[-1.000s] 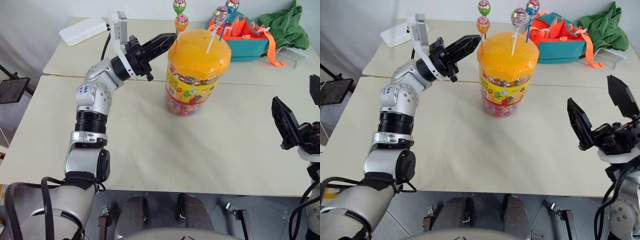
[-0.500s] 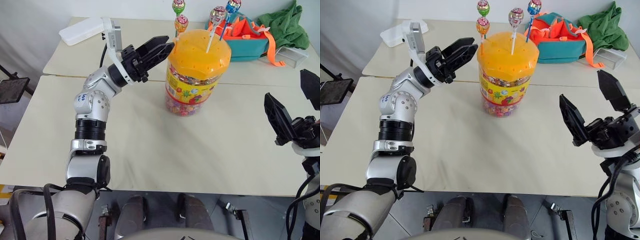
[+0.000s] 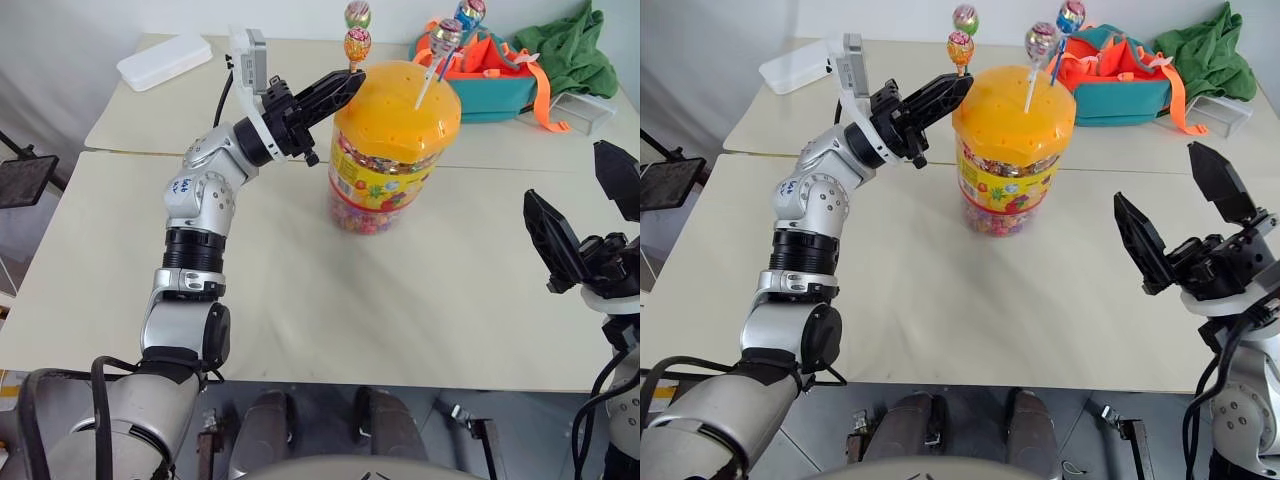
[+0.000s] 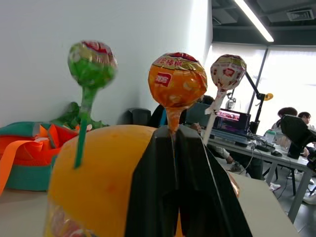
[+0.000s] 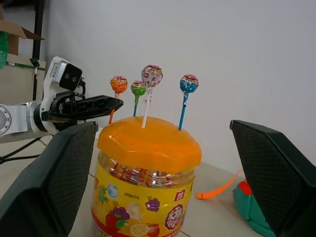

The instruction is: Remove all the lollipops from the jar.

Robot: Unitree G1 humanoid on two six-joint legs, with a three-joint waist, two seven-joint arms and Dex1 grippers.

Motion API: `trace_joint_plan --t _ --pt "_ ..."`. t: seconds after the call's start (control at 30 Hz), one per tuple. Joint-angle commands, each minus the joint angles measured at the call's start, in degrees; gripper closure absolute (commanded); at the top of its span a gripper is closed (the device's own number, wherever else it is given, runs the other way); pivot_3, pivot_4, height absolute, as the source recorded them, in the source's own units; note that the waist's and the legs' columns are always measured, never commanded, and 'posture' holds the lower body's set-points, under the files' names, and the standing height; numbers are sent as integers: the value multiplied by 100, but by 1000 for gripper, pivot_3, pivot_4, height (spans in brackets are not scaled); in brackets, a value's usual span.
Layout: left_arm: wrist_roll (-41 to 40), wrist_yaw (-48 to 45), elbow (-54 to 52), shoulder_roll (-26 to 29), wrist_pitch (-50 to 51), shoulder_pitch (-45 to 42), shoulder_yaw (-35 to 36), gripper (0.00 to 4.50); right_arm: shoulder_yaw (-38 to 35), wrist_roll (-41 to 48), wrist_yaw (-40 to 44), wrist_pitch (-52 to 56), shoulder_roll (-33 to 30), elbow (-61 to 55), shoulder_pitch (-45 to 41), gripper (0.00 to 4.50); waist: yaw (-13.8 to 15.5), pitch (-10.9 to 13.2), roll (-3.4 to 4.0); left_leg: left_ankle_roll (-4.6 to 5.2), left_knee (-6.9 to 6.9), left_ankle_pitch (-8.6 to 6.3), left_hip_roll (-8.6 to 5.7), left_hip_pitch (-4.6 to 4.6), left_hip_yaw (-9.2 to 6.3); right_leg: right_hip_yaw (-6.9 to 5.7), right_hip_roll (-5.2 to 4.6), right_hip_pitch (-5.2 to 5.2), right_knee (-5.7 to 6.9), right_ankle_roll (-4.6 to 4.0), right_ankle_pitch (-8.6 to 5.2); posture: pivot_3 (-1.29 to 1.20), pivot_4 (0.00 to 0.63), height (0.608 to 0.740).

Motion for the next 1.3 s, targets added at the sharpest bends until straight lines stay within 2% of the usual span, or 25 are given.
trace_joint_plan --t 0.03,0.13,0.27,0.3,0.37,0.43,0.53,0.6,0.7,0.77,0.87,1.0,1.13,1.2,1.3 --pt "-782 570 -28 -152 211 -445 767 4471 91 221 103 -5 -55 -106 -192 0 -7 1 -1 0 0 0 0 0 0 1 0 0 0 0 0 0 150 740" --pt "-1635 1266 -217 -180 562 -654 1557 4471 252 405 360 131 -225 -28 -468 0 -32 2 -3 0 2 1 3 -1 -4 0 0 -1 1 0 0 0 150 740" --pt "-1777 1637 -1098 506 1354 92 1655 4471 593 609 1110 443 -677 243 -942 0 -108 0 0 0 -8 0 5 11 -7 1 0 -1 11 0 0 0 150 740" --pt "-1765 1694 -1420 743 1666 438 1568 4471 661 628 1359 508 -807 320 -1007 0 -144 -2 3 0 -11 0 5 17 -8 4 0 -1 14 0 0 0 150 740" --pt "-1531 1893 -2246 1607 2508 1850 1466 4471 879 595 2214 655 -1203 635 -1107 0 -207 -3 7 0 -18 0 6 23 -15 6 0 -1 22 0 0 0 150 740" --pt "-1246 2074 -2866 2192 2829 2979 1380 4471 979 537 2739 675 -1393 917 -1142 0 -260 -1 3 1 -30 -1 8 37 -26 22 1 -2 21 -1 0 0 150 740" --pt "-1189 2575 -3462 2542 3234 4318 1743 4471 1058 342 3195 596 -1478 1390 -1214 0 -145 17 -31 1 -13 -2 12 17 -29 14 0 -6 19 -1 -1 0 150 740" --pt "-795 2570 -3861 2840 3143 5261 1697 4471 1066 124 3399 474 -1471 1743 -1263 0 -83 9 -50 2 4 -2 14 3 -31 15 -6 -6 17 -1 0 0 150 740" --pt "-456 2618 -4190 3084 3116 6106 1499 4471 1016 -161 3626 294 -1492 2118 -1216 0 4 3 -43 4 4 -10 17 14 -41 26 -15 4 3 -1 0 0 150 740" --pt "-325 2577 -4283 3162 3072 6338 1346 3988 936 -275 3661 204 -1469 2252 -1154 0 1 -12 -16 4 -1 -12 18 16 -38 30 -20 5 -2 -2 -1 0 150 740" --pt "-313 2601 -4227 3136 3029 6157 1322 3190 829 -288 3592 169 -1429 2207 -1065 0 -5 -20 4 1 -6 -17 10 25 -26 32 -14 3 1 -2 -1 0 150 740" --pt "-66 1730 -3809 3656 2132 5356 1153 2022 404 10 2990 396 -1280 1769 -828 0 11 -24 14 -8 -5 -11 8 26 -20 28 -9 -2 18 -6 -3 0 150 740" --pt "-171 763 -3274 3752 1134 4314 1131 2022 -78 354 2366 635 -1122 1326 -519 0 1 -26 12 -9 -4 -12 9 15 -4 22 -8 -10 17 -11 -4 0 150 740" --pt "-635 231 -3005 3477 1015 3205 985 2022 -449 591 1866 707 -929 1033 -286 0 29 -25 11 -9 -4 -16 8 16 2 18 -8 -11 18 -8 -3 0 150 740" --pt "-801 -6 -2576 3066 1079 2273 749 2022 -624 649 1484 713 -772 844 -194 0 21 -28 7 -8 0 -17 5 8 11 2 -8 -12 23 -5 -1 0 150 740"
